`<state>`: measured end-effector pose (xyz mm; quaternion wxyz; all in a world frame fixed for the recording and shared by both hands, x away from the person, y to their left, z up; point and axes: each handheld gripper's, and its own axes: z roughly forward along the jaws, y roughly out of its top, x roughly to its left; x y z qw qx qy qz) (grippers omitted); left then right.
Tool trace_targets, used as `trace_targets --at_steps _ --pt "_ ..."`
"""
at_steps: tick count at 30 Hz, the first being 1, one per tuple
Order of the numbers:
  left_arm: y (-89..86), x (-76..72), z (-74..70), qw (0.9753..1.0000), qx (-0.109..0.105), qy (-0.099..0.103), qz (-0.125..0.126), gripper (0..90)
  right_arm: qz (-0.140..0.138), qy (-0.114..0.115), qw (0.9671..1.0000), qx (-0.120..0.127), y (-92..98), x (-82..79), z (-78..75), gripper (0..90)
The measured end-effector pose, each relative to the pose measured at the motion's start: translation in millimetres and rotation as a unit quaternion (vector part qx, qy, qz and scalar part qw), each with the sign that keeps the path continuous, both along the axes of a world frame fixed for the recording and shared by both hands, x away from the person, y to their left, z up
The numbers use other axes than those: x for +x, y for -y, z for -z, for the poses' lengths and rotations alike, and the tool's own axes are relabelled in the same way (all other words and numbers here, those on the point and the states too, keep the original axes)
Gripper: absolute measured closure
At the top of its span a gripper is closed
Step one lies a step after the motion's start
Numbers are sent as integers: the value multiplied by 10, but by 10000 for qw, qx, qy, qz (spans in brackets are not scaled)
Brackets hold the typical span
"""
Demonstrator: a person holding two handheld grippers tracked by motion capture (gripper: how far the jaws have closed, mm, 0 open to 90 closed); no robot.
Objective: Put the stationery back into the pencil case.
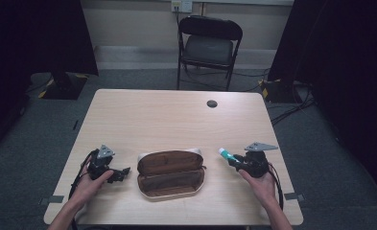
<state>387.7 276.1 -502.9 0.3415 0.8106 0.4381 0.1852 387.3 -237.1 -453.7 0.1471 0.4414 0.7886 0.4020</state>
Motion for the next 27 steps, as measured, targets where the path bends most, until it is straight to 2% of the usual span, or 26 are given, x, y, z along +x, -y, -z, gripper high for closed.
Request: trace_targets --at_steps 2,8,15,22,27 --pt "0 0 1 10000 -2 0 -2 11 -42 92 9999 92 -5 -46 -66 658" --pt "0 -2 1 10000 -5 -2 -1 10 -122 174 9994 261 1 -124 -184 658" --pt "0 -3 1 10000 -3 2 0 11 -207 219 9990 322 -23 -235 -260 658" --pt "0 -3 0 10000 -1 0 3 10 -534 214 9977 369 -128 -431 -345 658" --pt "-1 -3 0 10000 9 4 10 10 -764 211 9961 388 -251 -482 -371 658"
